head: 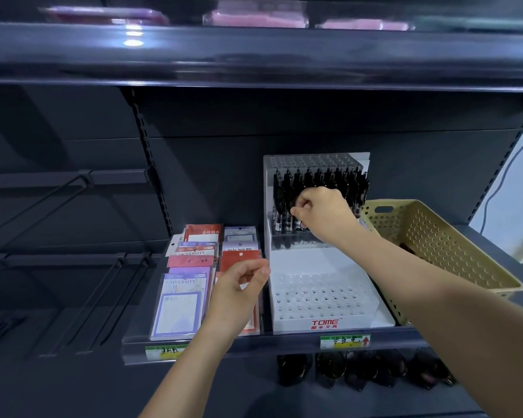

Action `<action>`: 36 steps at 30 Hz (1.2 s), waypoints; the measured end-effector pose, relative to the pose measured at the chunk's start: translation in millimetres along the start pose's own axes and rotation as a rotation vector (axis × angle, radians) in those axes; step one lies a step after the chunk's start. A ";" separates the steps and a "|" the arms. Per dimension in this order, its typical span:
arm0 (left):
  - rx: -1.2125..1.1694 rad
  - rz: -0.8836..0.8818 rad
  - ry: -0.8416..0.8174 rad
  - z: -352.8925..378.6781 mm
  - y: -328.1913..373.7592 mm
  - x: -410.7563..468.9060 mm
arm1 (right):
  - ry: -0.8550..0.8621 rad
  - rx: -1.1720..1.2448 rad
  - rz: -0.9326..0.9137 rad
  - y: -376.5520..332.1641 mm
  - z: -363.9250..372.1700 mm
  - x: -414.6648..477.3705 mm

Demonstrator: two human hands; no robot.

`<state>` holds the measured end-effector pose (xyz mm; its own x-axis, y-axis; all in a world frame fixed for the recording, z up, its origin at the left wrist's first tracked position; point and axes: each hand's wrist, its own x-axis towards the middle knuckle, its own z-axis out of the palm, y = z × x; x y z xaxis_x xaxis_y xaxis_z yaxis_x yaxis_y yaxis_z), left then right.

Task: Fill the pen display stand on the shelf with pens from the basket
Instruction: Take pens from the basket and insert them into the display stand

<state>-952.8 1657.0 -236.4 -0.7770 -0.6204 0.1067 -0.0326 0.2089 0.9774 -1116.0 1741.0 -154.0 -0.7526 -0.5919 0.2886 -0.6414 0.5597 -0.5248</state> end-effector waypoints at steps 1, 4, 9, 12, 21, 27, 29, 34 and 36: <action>-0.001 -0.002 -0.001 1.0 -0.3 0.3 | -0.001 0.002 0.004 0.6 -0.1 -0.6; 0.005 -0.005 -0.013 3.4 -0.9 -0.1 | -0.011 0.015 0.015 7.9 -2.4 -6.3; 0.027 0.031 -0.049 17.5 3.4 -1.3 | 0.001 0.051 0.055 35.9 -17.3 -29.5; 0.033 0.043 -0.087 33.7 9.3 -1.8 | 0.000 0.040 0.052 60.7 -30.0 -46.6; 0.118 0.076 -0.232 108.5 32.2 0.2 | 0.064 -0.008 0.215 155.9 -89.3 -90.1; 0.180 0.065 -0.296 162.4 46.2 3.3 | -0.081 -0.149 0.290 201.6 -99.3 -107.3; 0.196 0.049 -0.303 177.8 48.9 6.6 | -0.143 -0.187 0.310 211.1 -96.1 -109.4; 0.280 -0.070 -0.345 214.4 45.4 20.6 | -0.161 -0.150 0.300 219.9 -89.5 -111.9; 0.335 -0.146 -0.341 229.0 42.8 29.8 | -0.150 -0.139 0.297 221.5 -88.4 -113.2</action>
<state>-1121.4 1820.5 -233.2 -0.9087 -0.3904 -0.1475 -0.3133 0.4046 0.8591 -1186.1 1983.2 -232.2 -0.8857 -0.4641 0.0140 -0.4197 0.7874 -0.4516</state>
